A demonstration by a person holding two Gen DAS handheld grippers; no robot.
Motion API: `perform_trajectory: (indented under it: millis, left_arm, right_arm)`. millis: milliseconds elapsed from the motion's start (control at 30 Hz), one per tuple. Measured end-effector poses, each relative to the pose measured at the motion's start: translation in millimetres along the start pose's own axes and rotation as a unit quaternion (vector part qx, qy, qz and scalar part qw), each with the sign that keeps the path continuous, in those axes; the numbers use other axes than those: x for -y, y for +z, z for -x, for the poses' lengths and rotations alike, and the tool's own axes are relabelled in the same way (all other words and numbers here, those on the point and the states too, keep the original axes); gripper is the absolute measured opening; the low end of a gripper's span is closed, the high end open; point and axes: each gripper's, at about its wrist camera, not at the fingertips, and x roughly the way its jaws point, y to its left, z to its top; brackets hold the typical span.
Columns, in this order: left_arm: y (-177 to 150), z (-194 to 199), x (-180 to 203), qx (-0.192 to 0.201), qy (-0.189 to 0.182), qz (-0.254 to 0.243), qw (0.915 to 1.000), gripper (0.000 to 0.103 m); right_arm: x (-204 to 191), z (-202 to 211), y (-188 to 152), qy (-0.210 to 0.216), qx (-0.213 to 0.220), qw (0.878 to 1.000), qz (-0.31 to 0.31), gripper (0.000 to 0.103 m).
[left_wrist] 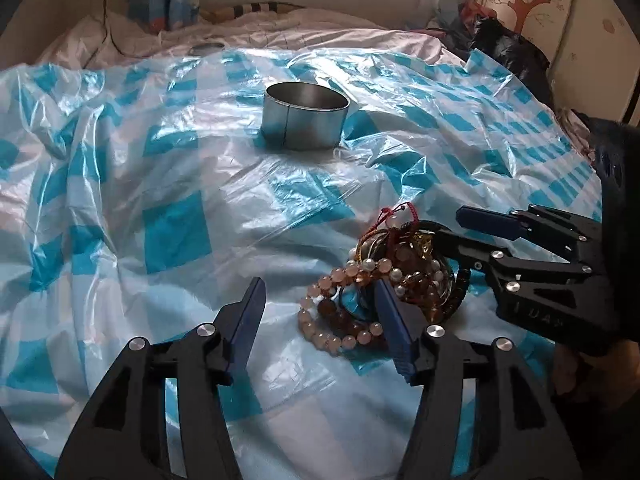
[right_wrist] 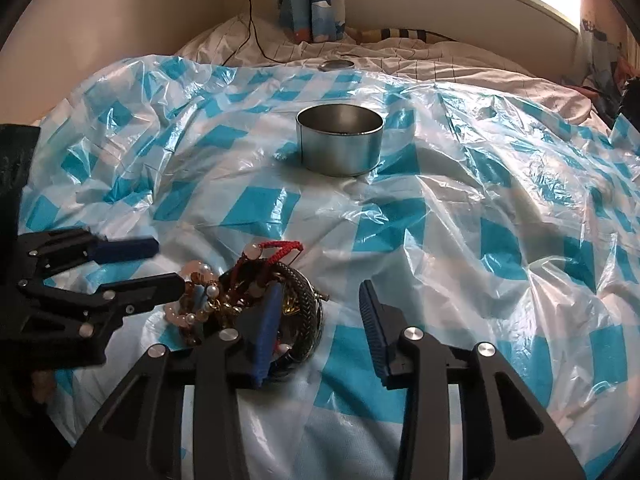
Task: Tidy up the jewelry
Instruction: 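Close the right tool on the black cord bangle in the pile, then grasp the pearl bead strand with the left tool while the right tool holds the black bangle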
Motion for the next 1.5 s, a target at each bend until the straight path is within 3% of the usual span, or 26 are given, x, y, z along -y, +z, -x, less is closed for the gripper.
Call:
perform_trajectory:
  millis: [133,433,600,833,867,900,967,1000,1033,1333,1500]
  left_arm:
    - [0,-2,2,-0.002,0.004,-0.004,1.0,0.054]
    - [0,-5,6,-0.003,0.017,-0.011,0.9998,0.058]
    - [1,-9,8,-0.003,0.035,-0.014,0.9993,0.074]
    - [-1,-12,10,-0.006,0.037,-0.023,0.999,0.078]
    - [-1,-12,11,-0.008,0.031,-0.025,0.9992,0.071]
    - [-2,-13,11,-0.013,0.024,-0.025,0.9993,0.041]
    - [-4,-17,8,-0.034,0.019,-0.018,0.9991,0.005]
    - [-4,-16,8,-0.034,0.014,-0.015,0.9992,0.0]
    - [-5,-14,8,-0.034,0.009,-0.014,0.9993,0.0]
    - [-2,17,-6,0.004,-0.001,0.017,0.9998,0.0]
    - [-4,12,1,0.002,-0.005,-0.006,1.0,0.001]
  right_arm:
    - [-2,-1,0,-0.004,0.001,1.0,0.005,0.045]
    - [-6,-3,-1,-0.008,-0.002,1.0,0.013,0.047]
    - [-8,-6,-1,-0.011,-0.005,1.0,0.019,0.049]
    - [-10,-7,-2,-0.016,-0.004,1.0,0.025,0.053]
    - [-11,-8,-3,-0.018,-0.005,0.999,0.026,0.053]
    - [-10,-9,-3,-0.019,-0.006,0.999,0.026,0.052]
    - [-9,-11,-3,-0.016,-0.013,1.0,0.024,0.021]
    - [-9,-11,-4,-0.011,-0.014,1.0,0.021,0.017]
    - [-9,-10,-4,-0.012,-0.012,1.0,0.023,0.01]
    - [-8,8,-5,-0.015,0.019,1.0,0.02,0.01]
    - [-10,10,-6,-0.022,0.022,0.999,0.024,0.01]
